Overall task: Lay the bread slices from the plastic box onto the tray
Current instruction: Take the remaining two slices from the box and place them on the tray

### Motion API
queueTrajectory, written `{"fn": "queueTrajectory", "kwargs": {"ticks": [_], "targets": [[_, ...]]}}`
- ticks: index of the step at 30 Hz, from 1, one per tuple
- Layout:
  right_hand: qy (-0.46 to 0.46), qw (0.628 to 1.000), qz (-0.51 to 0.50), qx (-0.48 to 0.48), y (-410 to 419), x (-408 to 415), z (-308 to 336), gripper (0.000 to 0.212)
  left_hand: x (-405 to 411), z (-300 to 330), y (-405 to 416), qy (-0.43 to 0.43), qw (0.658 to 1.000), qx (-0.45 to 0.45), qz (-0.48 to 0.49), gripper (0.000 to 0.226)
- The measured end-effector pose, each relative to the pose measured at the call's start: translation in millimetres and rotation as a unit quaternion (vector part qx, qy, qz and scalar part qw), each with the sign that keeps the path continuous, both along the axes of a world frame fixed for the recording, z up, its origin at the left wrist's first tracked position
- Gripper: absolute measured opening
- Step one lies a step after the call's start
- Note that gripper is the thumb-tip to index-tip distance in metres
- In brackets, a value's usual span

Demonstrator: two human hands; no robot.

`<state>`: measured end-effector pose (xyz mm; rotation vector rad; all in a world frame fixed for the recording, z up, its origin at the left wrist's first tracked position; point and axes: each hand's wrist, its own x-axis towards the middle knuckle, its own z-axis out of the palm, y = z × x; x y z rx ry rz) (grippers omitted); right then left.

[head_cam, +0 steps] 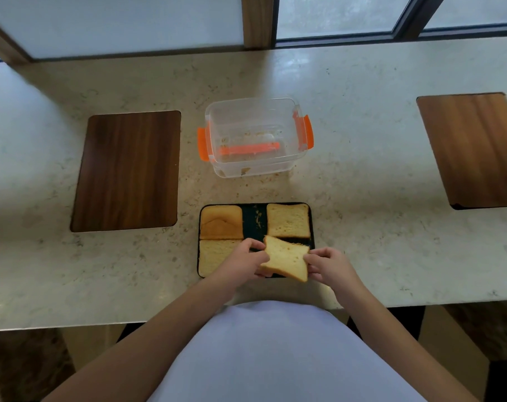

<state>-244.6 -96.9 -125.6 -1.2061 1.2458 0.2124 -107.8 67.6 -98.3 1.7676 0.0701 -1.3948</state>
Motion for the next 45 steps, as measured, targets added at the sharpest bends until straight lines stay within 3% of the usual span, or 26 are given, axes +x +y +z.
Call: {"fn": "queueTrajectory", "kwargs": {"ticks": [5, 9, 15, 18, 22, 25, 30, 45], "targets": [[-0.006, 1.0, -0.002, 0.016, -6.6, 3.5, -0.3, 0.016, -0.7, -3.5, 1.1, 0.06, 0.998, 0.017, 0.032, 0.019], [0.01, 1.0, 0.013, -0.016, -5.7, 3.9, -2.7, 0.03, -3.1, -9.9, 0.2, 0.005, 0.999, 0.037, -0.026, 0.02], [0.016, 0.998, 0.039, -0.055, -2.9, 3.3, -3.6, 0.04, -4.2, -13.6, -9.3, -0.018, 0.999, 0.036, -0.037, 0.008], [-0.003, 0.997, 0.044, -0.069, -1.2, 1.2, -0.1, 0.046, -5.2, -16.4, -13.9, -0.072, 0.995, 0.046, -0.043, 0.008], [-0.018, 0.994, 0.062, -0.088, 1.8, -7.1, 3.4, 0.045, -7.1, -14.9, -12.2, -0.117, 0.988, 0.053, -0.085, 0.041], [-0.005, 0.989, 0.102, -0.106, 3.8, -15.3, 4.9, 0.042, -11.5, -13.4, -9.2, -0.11, 0.986, 0.058, -0.109, 0.051], [-0.004, 0.967, 0.205, -0.154, 7.1, -19.5, 6.1, 0.043, -18.9, -17.3, -8.6, -0.133, 0.98, 0.064, -0.131, 0.056], [0.026, 0.922, 0.323, -0.213, -0.2, -24.6, 5.5, 0.04, -22.2, -19.6, -23.7, -0.154, 0.971, 0.064, -0.169, 0.056]]}}
